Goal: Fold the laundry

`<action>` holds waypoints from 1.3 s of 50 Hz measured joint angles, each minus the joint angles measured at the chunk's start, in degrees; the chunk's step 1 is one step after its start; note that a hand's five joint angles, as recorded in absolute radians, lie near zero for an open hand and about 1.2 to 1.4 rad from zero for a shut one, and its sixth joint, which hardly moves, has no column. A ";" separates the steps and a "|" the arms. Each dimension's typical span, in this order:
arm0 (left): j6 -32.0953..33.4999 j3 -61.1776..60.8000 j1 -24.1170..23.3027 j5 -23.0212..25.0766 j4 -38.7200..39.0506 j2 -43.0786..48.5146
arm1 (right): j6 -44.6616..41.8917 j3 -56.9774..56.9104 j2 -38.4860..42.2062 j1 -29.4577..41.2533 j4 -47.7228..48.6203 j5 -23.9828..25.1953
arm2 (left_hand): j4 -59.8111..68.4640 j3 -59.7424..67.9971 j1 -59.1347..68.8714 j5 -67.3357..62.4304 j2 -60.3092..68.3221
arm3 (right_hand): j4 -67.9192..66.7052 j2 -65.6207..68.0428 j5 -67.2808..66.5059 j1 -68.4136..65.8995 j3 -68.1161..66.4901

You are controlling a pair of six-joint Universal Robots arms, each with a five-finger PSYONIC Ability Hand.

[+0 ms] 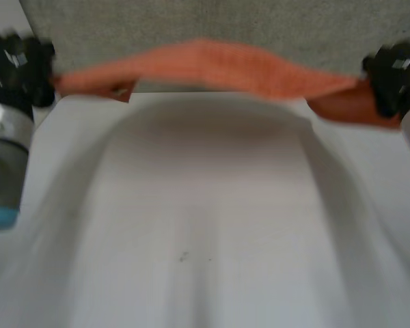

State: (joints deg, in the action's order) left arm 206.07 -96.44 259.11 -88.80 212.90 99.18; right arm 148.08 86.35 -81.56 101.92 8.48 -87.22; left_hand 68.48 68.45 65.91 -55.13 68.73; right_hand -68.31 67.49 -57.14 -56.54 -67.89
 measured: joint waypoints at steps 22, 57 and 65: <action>-1.25 -17.48 5.24 1.36 -14.43 3.36 | -9.23 13.03 5.81 -1.26 -10.57 4.16 | 0.00 0.00 0.00 0.00 0.00 | 0.00 0.00 0.00 0.00 0.00; 12.62 4.82 -3.01 0.53 -9.09 20.54 | -15.55 -0.60 22.12 -4.68 -5.78 -4.21 | 0.00 0.00 0.00 0.00 0.00 | 0.00 0.00 -0.26 0.00 0.00; 13.06 16.35 -4.41 -0.50 -6.11 30.05 | -14.10 -4.17 26.89 -3.78 2.45 -6.20 | 0.00 0.00 0.00 0.00 0.01 | 0.00 0.00 -0.28 0.00 0.00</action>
State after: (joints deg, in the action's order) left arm 219.13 -80.09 254.70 -89.29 206.79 129.23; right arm 133.98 82.18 -54.67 98.14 10.93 -93.42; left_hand 68.49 68.45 65.91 -55.13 68.74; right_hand -68.31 67.49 -57.42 -56.54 -67.89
